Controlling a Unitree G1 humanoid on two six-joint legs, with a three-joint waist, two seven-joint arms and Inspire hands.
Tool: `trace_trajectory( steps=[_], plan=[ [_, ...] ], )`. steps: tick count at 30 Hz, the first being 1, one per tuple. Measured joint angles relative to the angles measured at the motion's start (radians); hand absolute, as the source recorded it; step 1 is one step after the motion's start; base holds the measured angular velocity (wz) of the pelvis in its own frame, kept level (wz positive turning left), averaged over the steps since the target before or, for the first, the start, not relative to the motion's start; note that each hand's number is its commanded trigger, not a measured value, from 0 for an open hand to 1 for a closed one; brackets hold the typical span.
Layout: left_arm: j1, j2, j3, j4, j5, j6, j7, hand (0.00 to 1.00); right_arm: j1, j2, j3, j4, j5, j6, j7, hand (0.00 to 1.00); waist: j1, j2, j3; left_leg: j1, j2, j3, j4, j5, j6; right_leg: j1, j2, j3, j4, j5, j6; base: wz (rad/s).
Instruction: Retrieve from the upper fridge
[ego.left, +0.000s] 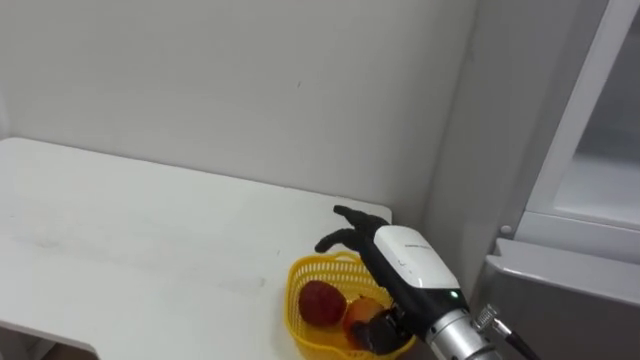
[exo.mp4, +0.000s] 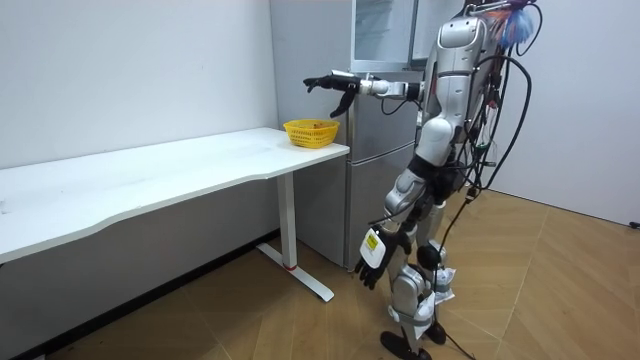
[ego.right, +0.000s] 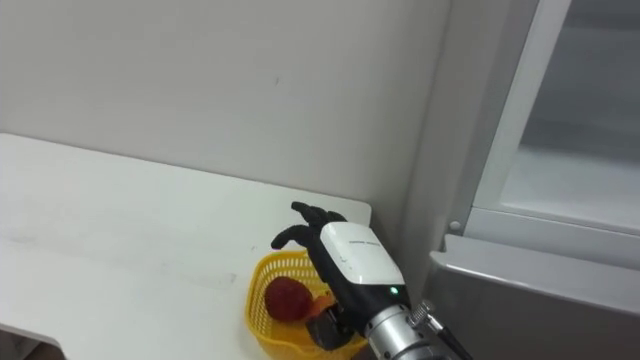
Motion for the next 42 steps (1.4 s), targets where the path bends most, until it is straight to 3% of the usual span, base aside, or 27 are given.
trace_trajectory(
  steps=[16,20,21,24,26,30,35,42],
  plan=[
    [0.001,-0.001,0.002,0.000,-0.001,0.001,-0.001,0.00,0.000,0.000,-0.005,-0.013,0.043,0.001,0.001,0.00,-0.003,0.006,0.0035,-0.006,0.000,0.001,0.002,0.000,0.000,-0.004,0.000,0.001,0.000,0.002,-0.001,0.00],
    [0.003,-0.005,0.003,0.001,-0.002,0.001,-0.001,0.00,0.015,0.000,-0.014,-0.092,0.071,0.006,0.004,0.00,-0.014,0.018,-0.0037,-0.015,0.001,0.004,0.003,0.000,0.000,-0.015,0.000,0.004,0.000,0.004,0.001,-0.02],
    [0.006,-0.006,0.004,0.002,-0.001,0.001,0.000,0.00,0.031,0.000,-0.022,-0.130,0.086,0.004,0.004,0.00,-0.020,0.024,-0.0065,-0.014,0.001,0.004,0.008,0.000,0.000,-0.015,0.000,0.003,-0.001,0.005,0.001,0.00],
    [0.014,-0.008,0.004,0.015,-0.002,0.001,0.009,0.00,0.063,0.003,-0.045,-0.171,0.120,-0.007,0.003,0.00,-0.035,0.038,-0.0030,0.000,0.000,0.004,0.005,0.000,0.001,-0.001,0.000,0.004,-0.003,0.005,0.002,0.00],
    [0.023,-0.014,0.003,0.025,-0.001,0.002,0.023,0.00,0.069,0.006,-0.059,-0.176,0.132,-0.005,0.003,0.00,-0.051,0.043,-0.0048,0.000,0.001,0.005,0.001,0.000,0.001,0.000,0.000,0.004,-0.002,0.005,0.002,-0.02],
    [0.031,-0.042,0.002,0.052,-0.001,0.002,0.030,0.00,0.135,0.040,-0.094,-0.262,0.134,-0.005,-0.005,0.00,-0.063,0.058,-0.0050,0.007,0.004,0.024,-0.004,0.000,0.001,-0.004,0.003,0.025,0.002,0.005,0.001,-0.13],
    [0.029,-0.044,0.002,0.055,-0.003,0.000,0.046,0.00,0.227,0.054,-0.119,-0.371,0.153,-0.018,-0.025,0.00,-0.066,0.055,-0.0085,0.001,0.006,0.041,-0.004,0.000,0.000,-0.021,0.003,0.042,0.012,0.004,-0.001,-0.11],
    [0.034,-0.055,-0.003,0.063,-0.010,0.000,0.088,0.00,0.349,0.060,-0.131,-0.437,0.197,-0.070,-0.089,0.00,-0.118,0.063,-0.0095,-0.008,0.007,0.063,0.000,-0.003,0.005,-0.038,0.008,0.080,0.016,0.007,0.002,-0.10]
  ],
)
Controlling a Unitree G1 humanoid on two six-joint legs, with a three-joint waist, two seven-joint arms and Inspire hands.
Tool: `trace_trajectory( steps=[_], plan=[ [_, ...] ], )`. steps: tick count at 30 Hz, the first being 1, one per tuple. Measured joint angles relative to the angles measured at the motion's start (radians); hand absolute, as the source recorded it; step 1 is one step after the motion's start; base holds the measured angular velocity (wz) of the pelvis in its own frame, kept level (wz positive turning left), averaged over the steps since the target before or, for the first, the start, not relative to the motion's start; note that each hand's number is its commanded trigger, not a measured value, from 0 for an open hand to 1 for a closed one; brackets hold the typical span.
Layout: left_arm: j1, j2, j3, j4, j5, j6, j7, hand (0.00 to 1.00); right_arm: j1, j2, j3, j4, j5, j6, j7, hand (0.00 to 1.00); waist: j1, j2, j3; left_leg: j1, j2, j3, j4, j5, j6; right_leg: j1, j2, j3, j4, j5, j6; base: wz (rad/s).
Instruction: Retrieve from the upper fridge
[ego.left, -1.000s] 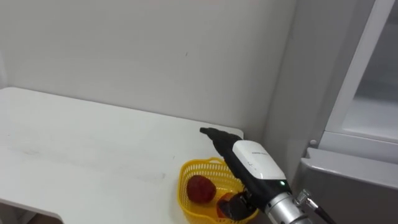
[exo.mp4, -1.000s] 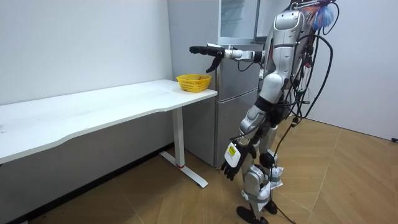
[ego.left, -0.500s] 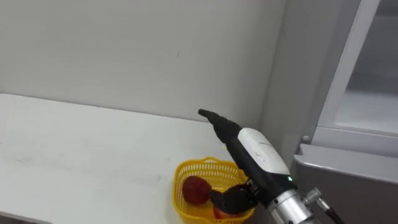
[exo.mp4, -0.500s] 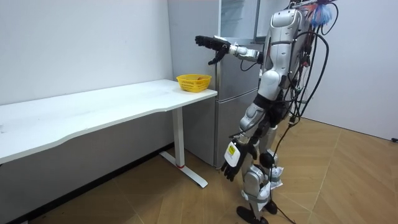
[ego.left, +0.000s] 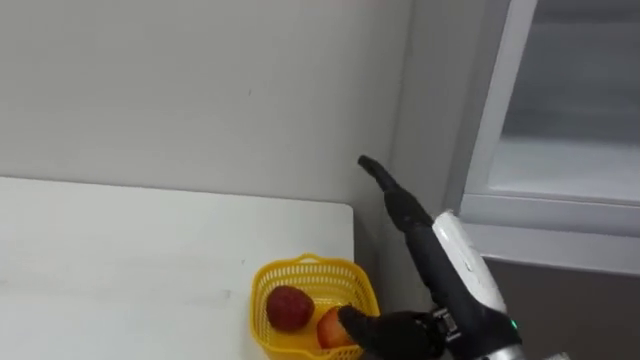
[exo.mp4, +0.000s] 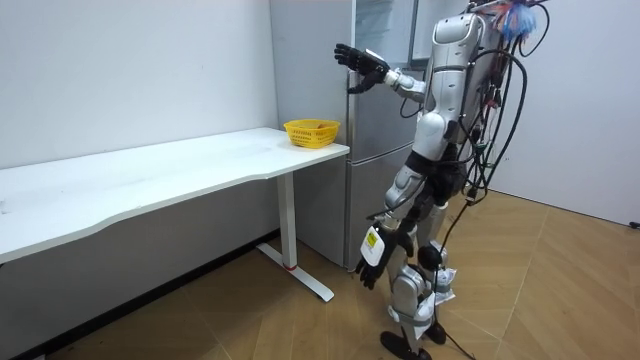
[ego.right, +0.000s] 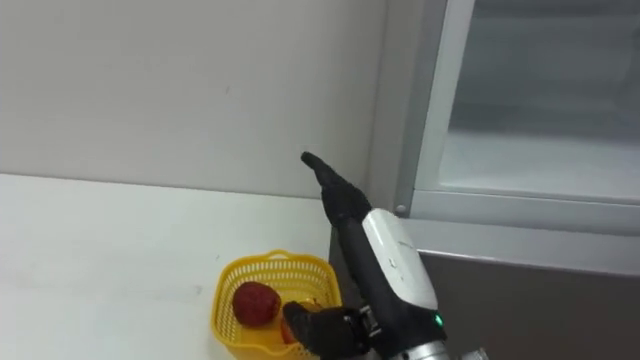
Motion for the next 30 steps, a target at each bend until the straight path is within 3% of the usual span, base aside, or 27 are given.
trace_trajectory(
  steps=[4,7,14,18,22,27,30],
  plan=[
    [0.005,-0.005,0.003,0.005,-0.001,0.000,0.005,0.00,0.108,0.000,-0.037,-0.043,-0.004,-0.049,-0.025,0.00,-0.032,0.019,-0.0016,0.001,0.001,0.013,0.000,-0.004,0.006,-0.004,-0.001,0.007,0.002,0.004,0.003,-0.09],
    [0.007,-0.007,0.002,0.017,-0.001,0.000,0.021,0.00,0.130,0.000,-0.050,-0.045,-0.023,-0.062,-0.034,0.00,-0.066,0.035,-0.0046,-0.007,0.003,0.031,0.001,-0.005,0.008,-0.024,-0.002,0.020,0.019,0.004,0.004,-0.17],
    [0.004,-0.007,0.003,0.019,-0.001,-0.005,0.028,0.00,0.222,-0.001,-0.103,-0.047,-0.076,-0.109,-0.058,0.00,-0.107,0.028,-0.0084,-0.007,0.007,0.063,0.001,-0.006,0.009,-0.042,0.003,0.057,0.034,0.004,0.004,-0.14],
    [0.005,-0.007,0.003,0.027,-0.002,-0.008,0.047,0.00,0.318,0.000,-0.141,-0.022,-0.075,-0.085,-0.080,0.00,-0.117,0.013,-0.0050,-0.004,0.012,0.090,0.000,-0.008,0.010,-0.052,0.012,0.096,0.032,0.009,0.007,-0.21],
    [0.013,-0.004,-0.005,0.032,-0.054,-0.008,0.049,0.00,0.434,-0.001,-0.191,-0.014,-0.051,-0.059,-0.106,0.00,-0.141,0.012,-0.0026,-0.008,0.013,0.109,-0.006,-0.009,0.011,-0.067,0.015,0.115,0.032,0.012,0.008,-0.17],
    [0.029,0.010,-0.024,0.024,-0.111,-0.010,0.048,0.00,0.483,0.000,-0.207,0.057,0.021,-0.056,-0.150,0.00,-0.185,0.010,-0.0016,-0.009,0.013,0.118,-0.012,-0.009,0.011,-0.077,0.017,0.122,0.034,0.013,0.008,-0.07],
    [0.040,0.017,-0.037,0.006,-0.120,-0.018,0.047,0.00,0.509,0.001,-0.229,0.101,0.083,-0.040,-0.152,0.00,-0.188,0.014,-0.0022,-0.014,0.014,0.134,-0.016,-0.010,0.011,-0.094,0.018,0.137,0.052,0.009,0.008,-0.14]
  ],
)
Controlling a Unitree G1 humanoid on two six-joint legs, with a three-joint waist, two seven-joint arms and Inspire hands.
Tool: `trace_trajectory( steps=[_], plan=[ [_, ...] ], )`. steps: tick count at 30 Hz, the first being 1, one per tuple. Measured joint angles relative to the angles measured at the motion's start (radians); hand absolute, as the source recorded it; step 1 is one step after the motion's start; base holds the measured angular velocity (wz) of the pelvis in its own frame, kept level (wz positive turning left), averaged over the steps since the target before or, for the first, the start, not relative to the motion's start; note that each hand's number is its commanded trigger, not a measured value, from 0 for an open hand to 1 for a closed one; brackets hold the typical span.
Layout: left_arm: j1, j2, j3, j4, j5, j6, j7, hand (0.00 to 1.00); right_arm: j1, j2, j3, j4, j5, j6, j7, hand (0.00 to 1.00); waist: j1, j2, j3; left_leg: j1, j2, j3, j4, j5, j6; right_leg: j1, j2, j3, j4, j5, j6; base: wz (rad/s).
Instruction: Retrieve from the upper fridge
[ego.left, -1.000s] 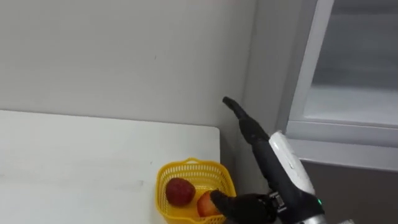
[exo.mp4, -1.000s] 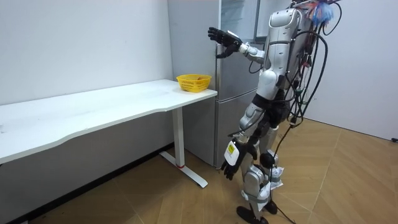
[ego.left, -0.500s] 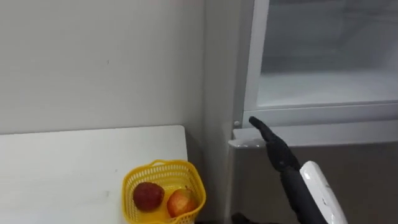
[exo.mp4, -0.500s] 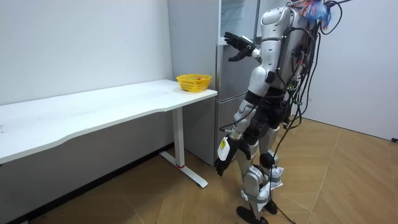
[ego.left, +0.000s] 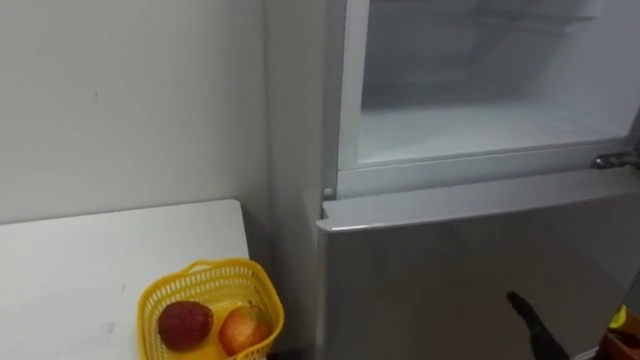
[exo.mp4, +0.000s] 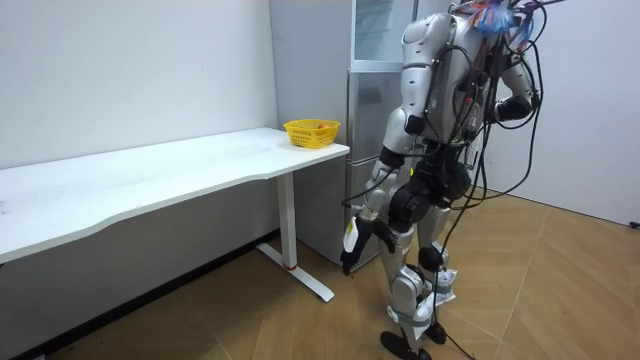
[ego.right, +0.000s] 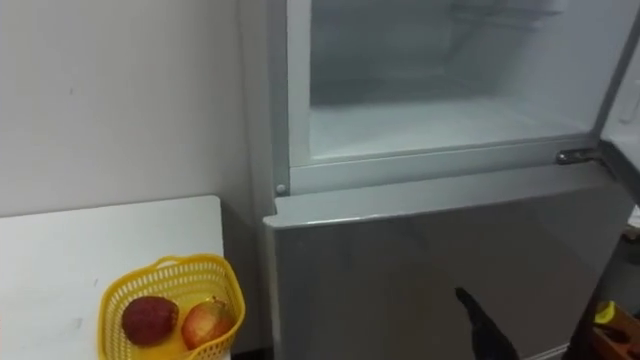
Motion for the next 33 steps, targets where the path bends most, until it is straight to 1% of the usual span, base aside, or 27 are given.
trace_trajectory(
  steps=[3,6,8,10,11,12,14,15,16,17,18,19,20,21,22,23,25,26,27,28,29,31,32,33],
  plan=[
    [0.029,0.003,-0.001,-0.030,0.000,0.000,-0.002,0.00,0.013,0.004,-0.003,0.063,0.031,-0.001,-0.019,0.00,-0.024,0.001,-0.0001,-0.004,0.001,0.006,0.002,-0.001,0.000,-0.006,0.000,0.004,0.002,0.000,0.000,-0.08],
    [0.029,0.002,-0.002,-0.036,-0.012,0.001,-0.009,0.00,0.041,0.007,-0.002,0.141,0.072,0.008,-0.034,0.00,-0.026,0.005,-0.0007,0.003,0.000,0.006,0.001,-0.006,0.001,0.003,0.000,0.003,-0.004,-0.001,0.001,0.00],
    [0.027,0.003,-0.004,-0.040,-0.034,0.001,-0.009,0.00,0.041,0.007,0.000,0.205,0.088,0.008,-0.043,0.00,-0.025,0.007,-0.0004,0.007,0.000,0.006,0.002,-0.008,0.003,0.009,-0.001,0.002,-0.006,-0.001,0.002,0.00],
    [0.019,0.002,-0.020,-0.048,-0.036,0.001,-0.008,0.00,0.030,0.008,0.009,0.323,0.156,0.008,-0.053,0.00,-0.022,0.005,0.0018,0.007,0.000,0.005,0.003,-0.010,0.005,0.010,-0.002,0.002,-0.004,-0.001,0.004,0.00],
    [0.016,0.002,-0.021,-0.048,-0.038,0.001,-0.008,0.00,0.025,0.010,0.011,0.357,0.174,0.007,-0.053,0.00,-0.021,0.006,0.0021,0.007,0.000,0.005,0.003,-0.010,0.005,0.010,-0.002,0.002,-0.004,-0.002,0.005,0.00],
    [0.005,0.002,-0.022,-0.048,-0.038,0.001,-0.008,0.00,0.013,0.016,0.010,0.428,0.198,0.009,-0.053,0.00,-0.020,0.007,0.0020,0.007,-0.001,0.006,0.003,-0.010,0.006,0.009,-0.002,0.003,-0.004,-0.002,0.005,0.00],
    [0.006,0.000,-0.022,-0.045,-0.037,0.004,-0.008,0.00,-0.003,0.025,0.010,0.519,0.236,0.021,-0.049,0.00,-0.018,0.010,0.0027,0.007,-0.001,0.005,0.003,-0.010,0.005,0.011,-0.002,0.002,-0.004,-0.002,0.006,0.00],
    [0.008,-0.003,-0.025,-0.045,-0.036,0.016,-0.008,0.00,-0.022,0.029,0.012,0.593,0.277,0.030,-0.041,0.00,-0.018,0.013,0.0022,0.008,0.000,0.005,0.004,-0.010,0.005,0.013,-0.002,0.000,-0.005,-0.002,0.005,0.00],
    [0.010,-0.006,-0.026,-0.050,-0.036,0.023,-0.008,0.00,-0.042,0.029,0.012,0.670,0.327,0.032,-0.032,0.00,-0.016,0.016,0.0026,0.009,0.000,0.004,0.004,-0.010,0.005,0.014,-0.002,-0.001,-0.008,-0.002,0.005,0.00],
    [0.011,-0.007,-0.026,-0.056,-0.036,0.024,-0.009,0.00,-0.054,0.029,0.012,0.708,0.352,0.038,-0.029,0.00,-0.016,0.017,0.0029,0.009,0.000,0.004,0.004,-0.010,0.005,0.014,-0.002,-0.001,-0.011,-0.002,0.005,0.03],
    [0.020,-0.008,-0.026,-0.068,-0.035,0.028,-0.009,0.00,-0.075,0.029,0.011,0.775,0.393,0.054,-0.023,0.00,-0.014,0.017,0.0014,0.009,0.000,0.003,0.004,-0.010,0.005,0.018,-0.002,-0.001,-0.020,-0.002,0.005,0.03],
    [0.023,-0.009,-0.026,-0.065,-0.034,0.033,-0.008,0.00,-0.099,0.029,0.011,0.853,0.436,0.060,-0.016,0.00,-0.012,0.018,0.0016,0.010,0.000,-0.001,0.004,-0.010,0.005,0.022,-0.001,-0.002,-0.022,-0.002,0.005,0.07],
    [0.025,-0.011,-0.023,-0.063,-0.030,0.037,-0.007,0.00,-0.114,0.031,0.010,0.900,0.454,0.062,-0.012,0.00,-0.013,0.019,0.0023,0.014,0.000,-0.004,0.003,-0.010,0.005,0.028,-0.001,-0.005,-0.023,-0.002,0.006,0.13],
    [0.029,-0.013,-0.016,-0.055,-0.024,0.039,-0.005,0.00,-0.144,0.035,0.006,0.996,0.472,0.073,-0.009,0.00,-0.013,0.021,0.0044,0.025,-0.001,-0.011,0.001,-0.011,0.004,0.042,-0.003,-0.015,-0.024,-0.002,0.006,0.20],
    [0.028,-0.012,-0.005,-0.050,-0.024,0.041,-0.004,0.00,-0.171,0.040,0.007,1.078,0.488,0.087,-0.005,0.00,-0.012,0.014,0.0030,0.030,-0.003,-0.019,0.001,-0.012,0.003,0.049,-0.006,-0.026,-0.023,-0.008,0.005,0.18],
    [0.028,-0.012,0.005,-0.049,-0.024,0.043,-0.004,0.00,-0.186,0.043,0.007,1.115,0.500,0.095,-0.002,0.00,-0.008,0.012,0.0046,0.031,-0.003,-0.020,0.001,-0.012,0.003,0.048,-0.006,-0.026,-0.023,-0.012,0.005,0.12],
    [0.036,-0.012,0.033,-0.047,-0.024,0.053,-0.005,0.00,-0.224,0.044,0.005,1.232,0.554,0.125,0.012,0.00,0.011,0.009,0.0057,0.034,-0.003,-0.028,0.000,-0.013,0.001,0.056,-0.004,-0.027,-0.027,-0.016,0.003,0.10],
    [0.040,-0.012,0.040,-0.047,-0.024,0.057,-0.006,0.00,-0.232,0.044,0.004,1.254,0.564,0.133,0.014,0.00,0.011,0.007,0.0070,0.037,-0.003,-0.032,0.000,-0.013,0.001,0.061,-0.003,-0.027,-0.030,-0.016,0.004,0.18],
    [0.045,-0.011,0.044,-0.049,-0.024,0.064,-0.007,0.00,-0.239,0.045,-0.005,1.288,0.579,0.150,0.016,0.00,0.010,0.005,0.0060,0.038,-0.003,-0.040,0.001,-0.014,-0.001,0.065,-0.003,-0.032,-0.037,-0.017,0.004,0.19],
    [0.052,-0.012,0.057,-0.055,-0.021,0.072,-0.009,0.00,-0.241,0.050,-0.028,1.310,0.596,0.162,0.018,0.00,0.009,0.002,0.0074,0.038,-0.004,-0.048,0.001,-0.014,-0.001,0.065,-0.004,-0.038,-0.037,-0.019,0.003,0.17],
    [0.056,-0.012,0.068,-0.056,-0.022,0.076,-0.010,0.00,-0.245,0.054,-0.047,1.320,0.611,0.165,0.021,0.00,0.008,-0.001,0.0076,0.038,-0.005,-0.050,0.000,-0.014,-0.001,0.065,-0.004,-0.041,-0.037,-0.021,0.002,0.13],
    [0.074,-0.012,0.119,-0.060,-0.022,0.091,-0.019,0.00,-0.256,0.060,-0.122,1.338,0.682,0.202,0.027,0.00,0.008,-0.011,0.0071,0.038,-0.005,-0.057,0.000,-0.015,-0.003,0.067,-0.006,-0.051,-0.037,-0.024,0.000,0.09],
    [0.076,-0.011,0.131,-0.061,-0.022,0.095,-0.024,0.00,-0.257,0.060,-0.137,1.342,0.707,0.206,0.027,0.00,0.008,-0.013,0.0076,0.038,-0.005,-0.058,0.000,-0.015,-0.003,0.068,-0.007,-0.055,-0.038,-0.025,0.000,0.08],
    [0.077,-0.011,0.160,-0.061,-0.022,0.103,-0.030,0.00,-0.268,0.060,-0.170,1.356,0.768,0.215,0.029,0.00,0.009,-0.017,0.0083,0.037,-0.005,-0.061,0.000,-0.015,-0.004,0.069,-0.007,-0.059,-0.040,-0.025,0.000,0.09]
  ],
)
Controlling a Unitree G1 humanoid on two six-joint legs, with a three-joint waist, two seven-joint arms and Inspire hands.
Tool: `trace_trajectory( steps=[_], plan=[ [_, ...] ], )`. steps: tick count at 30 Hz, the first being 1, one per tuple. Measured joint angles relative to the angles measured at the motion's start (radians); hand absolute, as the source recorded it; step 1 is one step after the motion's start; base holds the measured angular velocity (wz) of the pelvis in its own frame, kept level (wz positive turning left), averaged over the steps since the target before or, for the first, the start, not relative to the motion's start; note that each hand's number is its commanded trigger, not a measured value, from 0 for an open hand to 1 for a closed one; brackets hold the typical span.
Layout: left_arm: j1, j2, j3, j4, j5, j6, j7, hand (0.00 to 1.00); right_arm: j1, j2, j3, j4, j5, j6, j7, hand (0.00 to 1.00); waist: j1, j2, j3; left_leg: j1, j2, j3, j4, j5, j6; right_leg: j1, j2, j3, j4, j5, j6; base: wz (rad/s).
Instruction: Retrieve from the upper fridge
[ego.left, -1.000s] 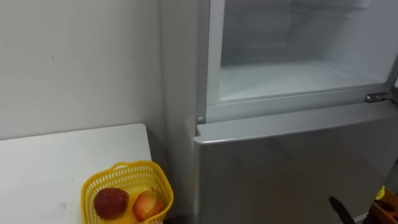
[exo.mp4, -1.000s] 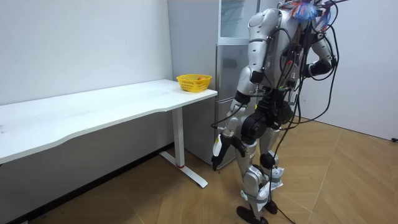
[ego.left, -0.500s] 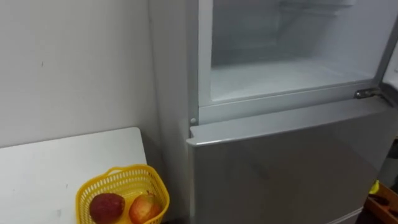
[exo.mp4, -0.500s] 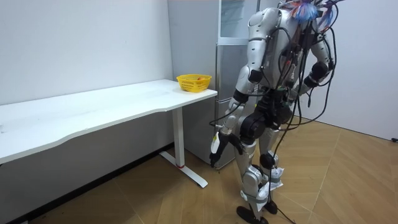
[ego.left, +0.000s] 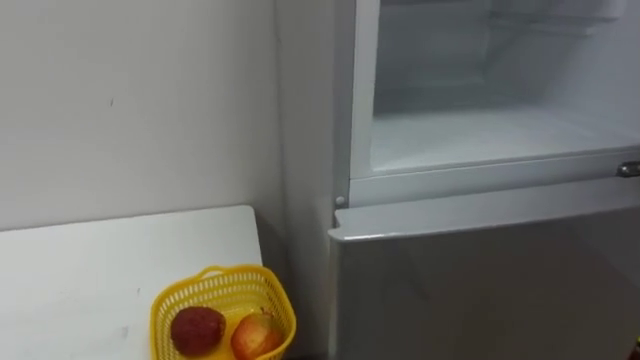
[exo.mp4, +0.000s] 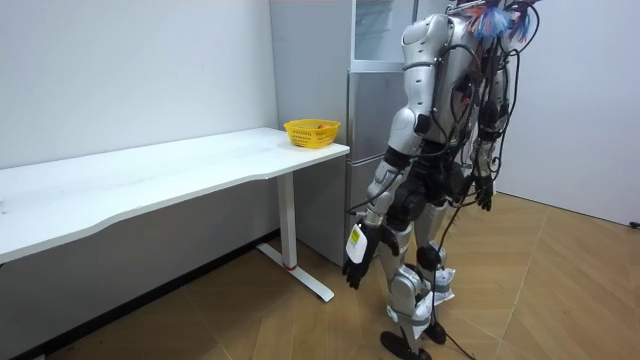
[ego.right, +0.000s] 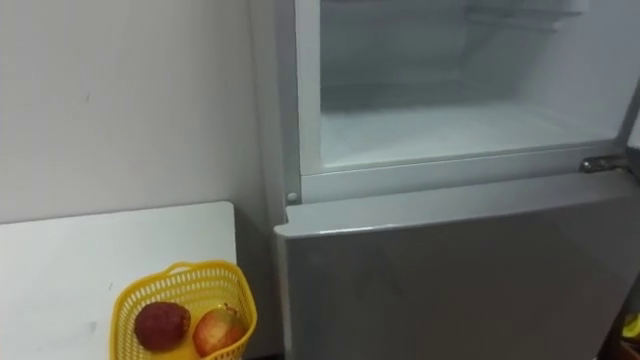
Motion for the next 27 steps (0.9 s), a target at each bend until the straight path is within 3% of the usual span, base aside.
trace_trajectory(
  steps=[10,12,18,23,27],
  plan=[
    [0.003,-0.014,0.144,-0.038,-0.013,0.000,0.007,0.00,-0.041,0.005,-0.340,0.041,0.589,0.013,-0.046,0.00,-0.014,-0.006,0.0009,-0.001,-0.008,-0.033,0.009,-0.001,-0.001,0.029,-0.005,-0.030,-0.017,-0.003,0.004,0.10],
    [0.008,-0.014,0.162,-0.043,-0.013,0.003,0.011,0.00,-0.057,0.005,-0.407,0.044,0.664,0.012,-0.054,0.00,-0.035,-0.006,0.0006,-0.001,-0.011,-0.041,0.005,0.000,0.000,0.029,-0.008,-0.037,-0.014,-0.006,0.006,0.11],
    [0.028,-0.013,0.245,-0.094,-0.007,0.016,0.023,0.00,-0.106,-0.012,-0.579,0.032,0.834,0.010,-0.115,0.00,-0.053,-0.015,-0.0063,-0.001,-0.011,-0.045,0.000,0.000,0.000,0.029,-0.008,-0.038,-0.012,-0.007,0.006,0.02],
    [0.041,-0.017,0.253,-0.156,-0.007,0.014,0.025,0.00,-0.101,-0.025,-0.614,-0.199,0.872,0.003,-0.200,0.00,-0.066,-0.021,-0.0071,0.001,-0.012,-0.035,-0.001,0.000,0.000,0.013,-0.008,-0.023,0.007,-0.012,0.007,-0.08],
    [0.046,-0.016,0.256,-0.164,-0.014,-0.034,0.032,0.00,-0.088,-0.035,-0.615,-0.472,0.906,-0.074,-0.243,0.00,-0.077,-0.030,-0.0060,-0.002,-0.012,-0.036,-0.005,0.000,-0.001,0.002,-0.008,-0.022,0.007,-0.015,0.006,-0.01]
  ],
)
